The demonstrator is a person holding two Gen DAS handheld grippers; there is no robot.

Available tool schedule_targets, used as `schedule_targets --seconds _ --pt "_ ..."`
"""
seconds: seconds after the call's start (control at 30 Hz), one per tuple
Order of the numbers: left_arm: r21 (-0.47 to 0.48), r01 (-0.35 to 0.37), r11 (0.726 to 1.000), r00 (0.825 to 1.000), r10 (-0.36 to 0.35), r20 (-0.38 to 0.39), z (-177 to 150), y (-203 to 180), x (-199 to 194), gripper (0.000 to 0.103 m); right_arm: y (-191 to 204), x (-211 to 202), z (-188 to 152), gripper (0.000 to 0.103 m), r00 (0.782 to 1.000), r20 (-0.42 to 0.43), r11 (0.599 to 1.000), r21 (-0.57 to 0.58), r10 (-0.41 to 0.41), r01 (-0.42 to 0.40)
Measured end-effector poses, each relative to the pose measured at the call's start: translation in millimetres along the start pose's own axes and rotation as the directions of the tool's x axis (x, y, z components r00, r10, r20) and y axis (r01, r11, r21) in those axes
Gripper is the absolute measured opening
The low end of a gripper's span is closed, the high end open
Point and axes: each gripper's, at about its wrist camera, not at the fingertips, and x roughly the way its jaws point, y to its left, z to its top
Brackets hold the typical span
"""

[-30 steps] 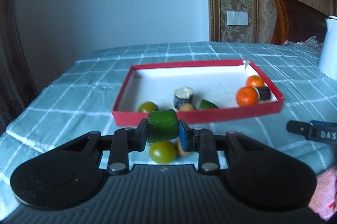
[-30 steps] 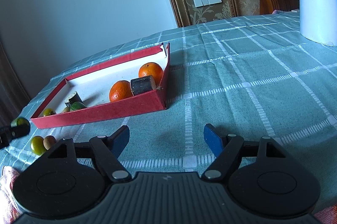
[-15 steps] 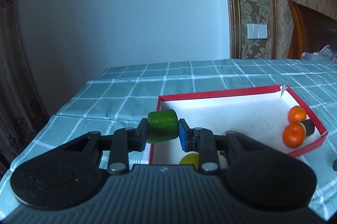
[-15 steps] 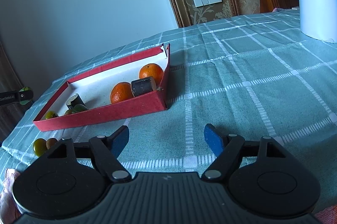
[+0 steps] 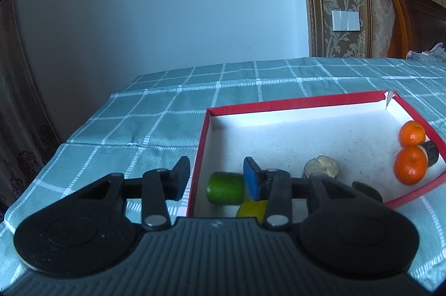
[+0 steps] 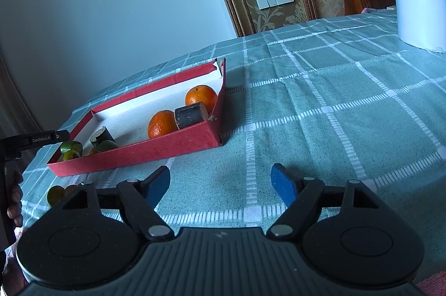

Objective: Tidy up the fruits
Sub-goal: 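Carry the cucumber piece into the red tray and open the left gripper, then withdraw the left gripper from the tray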

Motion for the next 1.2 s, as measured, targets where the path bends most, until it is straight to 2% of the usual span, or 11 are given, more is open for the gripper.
schedule_targets --seconds 0.07,0.13,0.2,0.27,0.43,0.5,0.6,0.7,0.9,1.03,1.2 --pt "-0.016 -0.005 1.0 1.0 0.005 0.0 -3.4 3.3 -8.9 0.055 0.0 0.0 -0.1 0.079 1.0 0.0 1.0 -0.001 -0.001 0.001" --pt "-0.036 -0.013 0.999 1.0 0.013 0.001 -9.7 7.3 -20.7 0.076 0.2 0.1 -0.2 0.079 1.0 -0.001 1.0 -0.004 -0.003 0.003" --pt "-0.048 -0.023 0.999 1.0 0.023 -0.002 -18.5 11.0 -32.1 0.085 0.8 0.7 0.0 0.079 1.0 -0.003 1.0 -0.009 -0.006 0.006" --pt "-0.052 -0.026 0.998 1.0 0.026 -0.01 -28.3 15.2 -41.8 0.087 1.7 1.0 -0.2 0.079 1.0 -0.004 1.0 -0.013 -0.009 0.009" --pt "-0.093 -0.059 0.994 0.998 0.056 -0.028 -53.4 30.9 -58.4 0.102 6.2 2.5 0.1 0.08 1.0 -0.009 0.999 -0.039 -0.027 0.026" --pt "-0.113 -0.084 0.99 0.996 0.082 -0.029 -60.7 37.2 -59.6 0.103 11.9 3.9 0.2 0.081 0.999 -0.013 0.997 -0.072 -0.042 0.041" --pt "-0.129 -0.146 0.981 0.989 0.143 -0.033 -71.1 43.8 -54.7 0.103 30.5 2.4 -2.1 0.081 1.0 -0.008 0.986 -0.167 -0.018 0.016" --pt "-0.2 -0.142 0.97 0.989 0.132 -0.06 -71.8 56.6 -51.9 0.103 59.6 -1.5 -4.8 0.082 0.998 -0.03 0.966 -0.251 0.057 -0.063" --pt "-0.253 -0.112 0.961 0.991 0.09 -0.1 -73.2 67.4 -45.9 0.103 125.9 2.9 -7.3 0.082 0.983 -0.085 0.877 -0.444 0.163 -0.184" --pt "-0.287 -0.106 0.952 0.992 0.082 -0.095 -74.7 72.2 -47.1 0.103 151.8 17.6 -12.9 0.082 0.982 -0.117 0.828 -0.529 0.149 -0.188" --pt "-0.294 -0.101 0.951 0.992 0.075 -0.097 -74.5 73.0 -45.9 0.103 164.4 33.3 -17.0 0.082 0.984 -0.135 0.822 -0.543 0.116 -0.171"
